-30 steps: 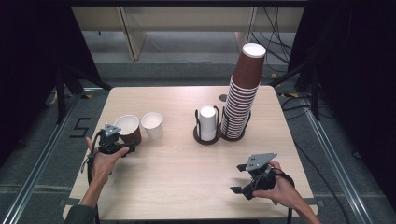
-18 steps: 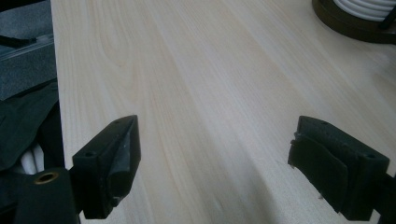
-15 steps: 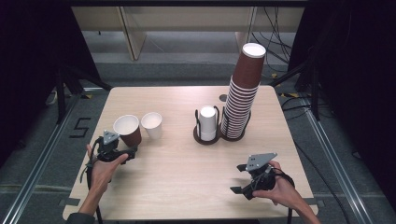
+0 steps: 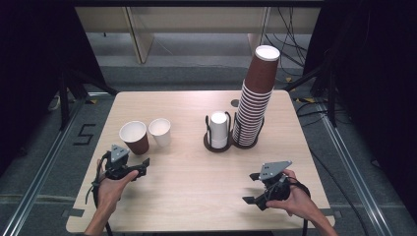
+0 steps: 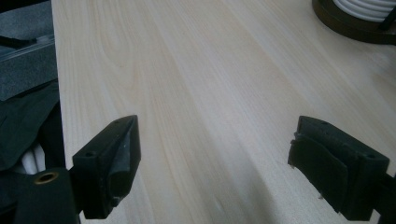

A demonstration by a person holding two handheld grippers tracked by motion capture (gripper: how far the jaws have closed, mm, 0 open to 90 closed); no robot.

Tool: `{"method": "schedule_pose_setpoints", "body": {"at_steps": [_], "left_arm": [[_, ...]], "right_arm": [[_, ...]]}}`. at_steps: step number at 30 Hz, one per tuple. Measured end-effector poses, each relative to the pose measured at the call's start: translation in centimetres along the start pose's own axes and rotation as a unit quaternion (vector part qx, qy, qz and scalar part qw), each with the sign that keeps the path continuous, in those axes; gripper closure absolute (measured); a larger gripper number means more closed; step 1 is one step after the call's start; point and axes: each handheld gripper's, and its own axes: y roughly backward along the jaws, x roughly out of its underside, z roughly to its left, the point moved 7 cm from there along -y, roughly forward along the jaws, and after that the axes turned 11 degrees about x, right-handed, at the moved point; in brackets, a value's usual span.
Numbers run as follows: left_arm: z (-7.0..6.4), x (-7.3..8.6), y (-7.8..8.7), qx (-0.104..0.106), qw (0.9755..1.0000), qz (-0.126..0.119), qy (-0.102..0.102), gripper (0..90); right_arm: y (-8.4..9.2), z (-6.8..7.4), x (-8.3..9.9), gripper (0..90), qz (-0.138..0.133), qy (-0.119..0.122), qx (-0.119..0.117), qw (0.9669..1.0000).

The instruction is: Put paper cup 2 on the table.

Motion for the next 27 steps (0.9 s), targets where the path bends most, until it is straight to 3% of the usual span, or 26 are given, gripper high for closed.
{"method": "schedule_pose_setpoints", "body": {"at_steps": [4,9,13,15,21,26,27], "left_arm": [[-1.3,0.1,0.3,0.007,0.9999,-0.005,-0.008,14.9],[-3.2,0.3,0.3,0.028,0.9993,-0.002,-0.023,14.8],[-4.7,0.3,0.2,0.054,0.9979,-0.015,-0.033,14.8],[-5.4,0.4,0.4,0.057,0.9976,-0.016,-0.035,14.8],[-7.6,0.8,0.5,0.080,0.9947,-0.028,-0.058,14.8],[-9.3,1.8,0.5,0.095,0.9925,-0.022,-0.073,14.8],[-9.8,1.9,0.4,0.105,0.9911,-0.029,-0.077,14.8]], "right_arm": [[0.0,0.0,0.0,16.3,-0.001,0.001,0.000,1.0000],[0.0,0.1,0.0,16.3,0.000,0.001,0.000,1.0000],[-0.1,0.1,0.0,16.1,-0.003,0.002,0.000,1.0000],[-0.1,0.1,0.0,16.1,-0.003,0.001,0.000,1.0000],[-0.1,0.2,0.0,16.0,-0.007,-0.003,-0.002,1.0000],[-0.2,0.3,0.1,16.0,-0.004,-0.006,-0.002,1.0000],[-0.2,0.3,0.1,16.0,-0.005,-0.006,-0.002,1.0000]]}}
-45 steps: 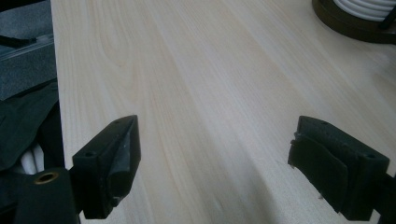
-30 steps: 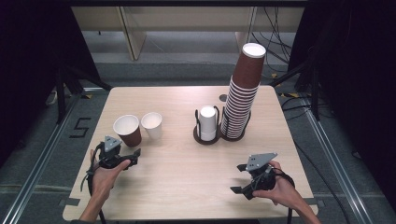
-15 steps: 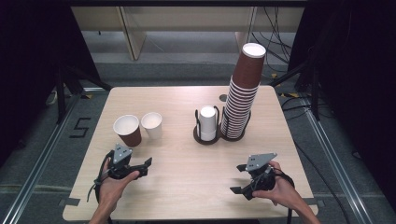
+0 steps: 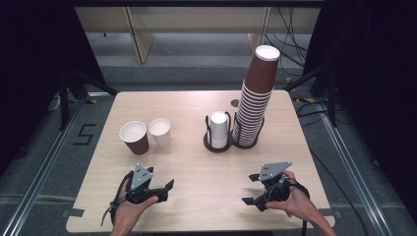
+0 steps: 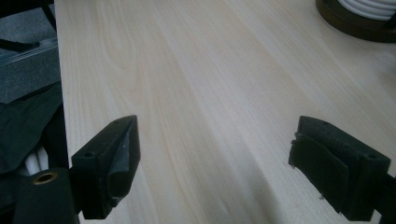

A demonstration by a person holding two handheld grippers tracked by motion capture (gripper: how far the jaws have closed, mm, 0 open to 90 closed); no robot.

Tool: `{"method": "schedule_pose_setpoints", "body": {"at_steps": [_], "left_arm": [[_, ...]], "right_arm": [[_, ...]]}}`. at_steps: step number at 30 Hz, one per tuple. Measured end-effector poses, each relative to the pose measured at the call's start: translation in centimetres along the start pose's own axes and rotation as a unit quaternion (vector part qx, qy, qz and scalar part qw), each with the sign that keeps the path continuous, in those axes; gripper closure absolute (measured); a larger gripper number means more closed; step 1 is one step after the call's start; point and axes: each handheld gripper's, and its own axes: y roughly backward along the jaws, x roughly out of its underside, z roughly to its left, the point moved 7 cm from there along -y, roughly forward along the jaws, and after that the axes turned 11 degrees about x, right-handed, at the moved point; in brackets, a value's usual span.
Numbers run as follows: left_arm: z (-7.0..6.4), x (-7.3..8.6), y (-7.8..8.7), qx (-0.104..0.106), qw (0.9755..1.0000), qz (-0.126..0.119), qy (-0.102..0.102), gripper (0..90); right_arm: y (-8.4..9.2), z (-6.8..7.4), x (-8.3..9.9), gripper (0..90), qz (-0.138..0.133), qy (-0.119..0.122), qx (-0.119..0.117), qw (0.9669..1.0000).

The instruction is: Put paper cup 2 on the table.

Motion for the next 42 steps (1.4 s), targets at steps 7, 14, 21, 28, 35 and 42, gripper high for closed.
{"method": "schedule_pose_setpoints", "body": {"at_steps": [7,14,21,28,35,42], "left_arm": [[-2.2,0.4,0.0,0.021,0.9996,-0.001,-0.020,14.8],[-4.2,0.9,-0.1,0.045,0.9987,-0.003,-0.022,14.8],[-5.6,1.3,0.0,0.055,0.9982,-0.002,-0.022,14.8],[-6.3,1.9,-0.1,0.060,0.9977,-0.006,-0.029,14.8],[-7.6,2.8,-0.4,0.070,0.9970,0.007,-0.031,14.8],[-8.1,2.6,-0.4,0.080,0.9953,0.011,-0.054,14.8]], "right_arm": [[-0.1,0.2,0.1,15.9,0.001,-0.001,-0.004,1.0000],[0.0,0.5,0.4,16.0,-0.002,0.003,-0.005,1.0000],[0.1,1.0,0.7,15.9,-0.009,0.002,-0.005,0.9999],[-0.1,1.4,1.2,15.9,-0.008,-0.007,0.001,0.9999],[-0.5,2.2,1.6,15.9,-0.004,0.002,-0.006,1.0000],[-0.8,2.9,1.9,15.9,0.006,0.004,-0.013,0.9999]]}}
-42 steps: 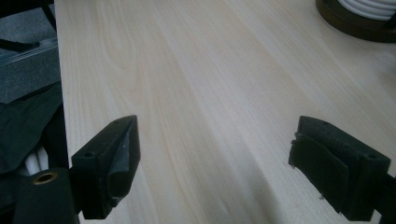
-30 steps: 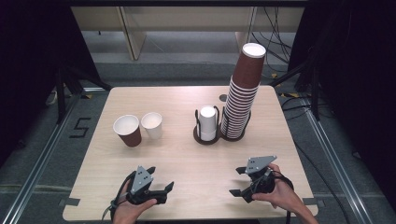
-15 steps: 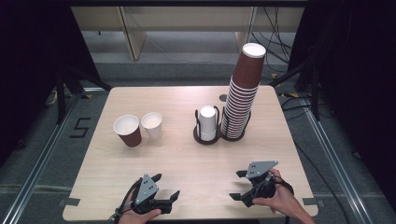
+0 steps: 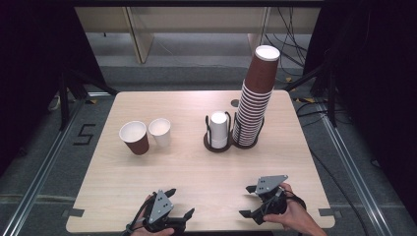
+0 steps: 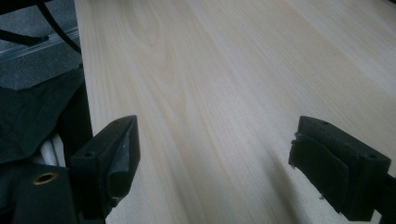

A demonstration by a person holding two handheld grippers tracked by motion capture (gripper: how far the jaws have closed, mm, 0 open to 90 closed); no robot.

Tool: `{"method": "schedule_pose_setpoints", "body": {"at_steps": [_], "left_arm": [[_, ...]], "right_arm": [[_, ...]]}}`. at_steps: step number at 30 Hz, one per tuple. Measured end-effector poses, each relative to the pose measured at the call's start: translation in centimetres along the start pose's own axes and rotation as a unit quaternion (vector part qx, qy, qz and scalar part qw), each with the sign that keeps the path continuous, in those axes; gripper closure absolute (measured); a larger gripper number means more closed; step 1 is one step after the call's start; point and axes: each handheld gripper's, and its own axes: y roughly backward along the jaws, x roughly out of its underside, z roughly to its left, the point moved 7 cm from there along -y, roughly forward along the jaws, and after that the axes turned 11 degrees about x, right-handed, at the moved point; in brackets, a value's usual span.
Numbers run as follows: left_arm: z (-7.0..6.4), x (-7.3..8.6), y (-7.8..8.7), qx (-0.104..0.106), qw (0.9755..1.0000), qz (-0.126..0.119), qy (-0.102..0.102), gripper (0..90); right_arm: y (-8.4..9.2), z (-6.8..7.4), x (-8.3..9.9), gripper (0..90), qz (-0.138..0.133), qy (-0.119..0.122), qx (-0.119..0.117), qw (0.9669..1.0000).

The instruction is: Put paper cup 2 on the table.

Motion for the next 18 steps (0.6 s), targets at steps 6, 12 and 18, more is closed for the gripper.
{"method": "schedule_pose_setpoints", "body": {"at_steps": [6,12,18], "left_arm": [[0.20,0.28,-0.15,0.001,1.0000,0.003,0.009,14.8],[0.08,0.31,-0.31,0.005,0.9999,0.002,0.008,14.8],[0.06,0.32,-0.32,0.007,0.9999,0.002,0.010,14.8]], "right_arm": [[-0.21,-0.07,0.04,15.9,0.000,0.001,0.005,1.0000],[-0.18,0.00,0.07,15.9,0.003,-0.007,0.005,1.0000],[-0.24,-0.13,0.05,15.9,0.000,-0.002,0.004,1.0000]]}}
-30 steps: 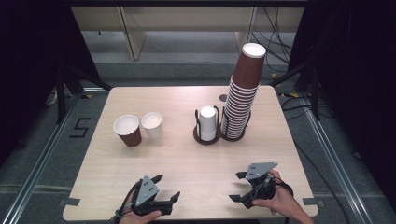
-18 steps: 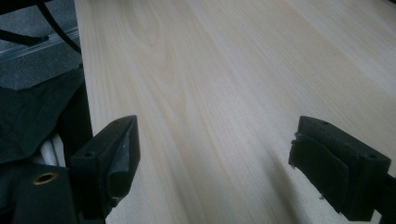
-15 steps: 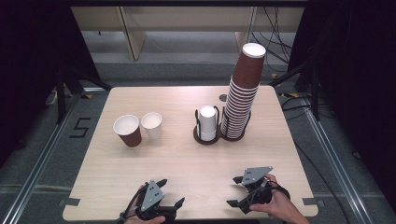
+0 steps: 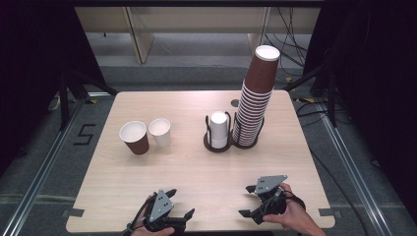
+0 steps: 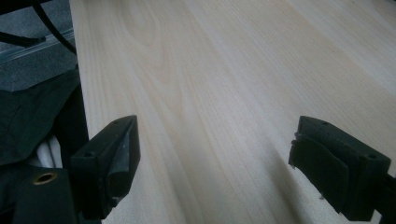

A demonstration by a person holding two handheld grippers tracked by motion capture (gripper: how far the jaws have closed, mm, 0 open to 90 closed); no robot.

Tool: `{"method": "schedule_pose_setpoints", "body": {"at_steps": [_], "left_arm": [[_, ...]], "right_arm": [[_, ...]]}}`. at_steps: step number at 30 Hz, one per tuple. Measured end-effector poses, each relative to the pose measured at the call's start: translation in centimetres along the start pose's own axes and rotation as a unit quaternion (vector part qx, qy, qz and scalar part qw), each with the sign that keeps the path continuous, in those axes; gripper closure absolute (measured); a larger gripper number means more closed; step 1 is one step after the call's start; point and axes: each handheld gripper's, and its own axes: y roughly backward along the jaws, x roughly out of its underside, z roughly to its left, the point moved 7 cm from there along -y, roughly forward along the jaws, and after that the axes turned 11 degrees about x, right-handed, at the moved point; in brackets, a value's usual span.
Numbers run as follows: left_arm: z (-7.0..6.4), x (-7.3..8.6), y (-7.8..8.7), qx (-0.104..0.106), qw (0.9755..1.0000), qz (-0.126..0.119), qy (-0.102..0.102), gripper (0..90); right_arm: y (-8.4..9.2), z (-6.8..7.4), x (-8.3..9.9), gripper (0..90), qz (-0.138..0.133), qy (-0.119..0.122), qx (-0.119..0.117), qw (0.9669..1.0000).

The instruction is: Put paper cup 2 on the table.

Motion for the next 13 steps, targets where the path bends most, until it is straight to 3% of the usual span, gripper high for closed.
{"method": "schedule_pose_setpoints", "body": {"at_steps": [13], "left_arm": [[-0.02,-0.02,-0.05,-0.001,1.0000,-0.004,0.001,14.8]], "right_arm": [[-0.05,0.02,-0.01,15.9,0.000,-0.003,0.004,1.0000]]}}
